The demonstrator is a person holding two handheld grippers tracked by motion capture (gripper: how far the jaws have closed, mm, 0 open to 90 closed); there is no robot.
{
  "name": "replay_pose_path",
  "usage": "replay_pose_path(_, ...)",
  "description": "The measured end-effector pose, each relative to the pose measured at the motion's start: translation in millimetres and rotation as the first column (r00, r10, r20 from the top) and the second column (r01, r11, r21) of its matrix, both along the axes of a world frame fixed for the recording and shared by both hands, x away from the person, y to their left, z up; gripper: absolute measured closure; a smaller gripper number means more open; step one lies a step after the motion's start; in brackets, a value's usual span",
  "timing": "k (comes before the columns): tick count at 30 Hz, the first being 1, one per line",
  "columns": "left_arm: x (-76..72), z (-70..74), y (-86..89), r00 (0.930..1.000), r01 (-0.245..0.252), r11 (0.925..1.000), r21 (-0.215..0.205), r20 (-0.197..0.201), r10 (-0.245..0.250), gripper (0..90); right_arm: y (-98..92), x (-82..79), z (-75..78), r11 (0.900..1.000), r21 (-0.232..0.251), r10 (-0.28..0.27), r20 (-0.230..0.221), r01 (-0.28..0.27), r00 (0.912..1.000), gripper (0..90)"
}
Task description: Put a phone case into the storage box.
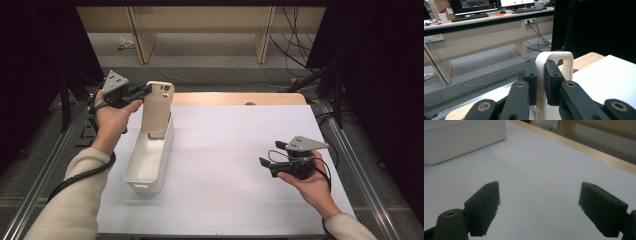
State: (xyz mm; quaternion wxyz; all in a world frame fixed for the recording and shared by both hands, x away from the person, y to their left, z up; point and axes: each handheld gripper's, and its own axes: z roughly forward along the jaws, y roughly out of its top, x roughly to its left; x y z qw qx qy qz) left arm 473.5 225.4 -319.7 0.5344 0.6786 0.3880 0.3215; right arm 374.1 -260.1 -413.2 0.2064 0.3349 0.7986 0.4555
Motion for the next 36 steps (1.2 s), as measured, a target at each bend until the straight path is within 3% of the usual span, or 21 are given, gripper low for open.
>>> replay_pose_path(14, 7.0, -15.2, 7.1, 0.9999, -0.016, 0.9997, -0.020, 0.006, 0.016, 81.8, 0.0, 0.4, -0.8, 1.000, 0.001, -0.002, -0.004, 0.002, 1.0000, 17.8)
replay_pose_path(36, 17.6, -35.9, 11.5, 0.9991, -0.035, 0.9986, -0.041, -0.023, 0.034, 81.7, -1.0, 0.4, -0.1, 1.000, 0.006, -0.006, -0.006, 0.006, 1.0000, 17.9)
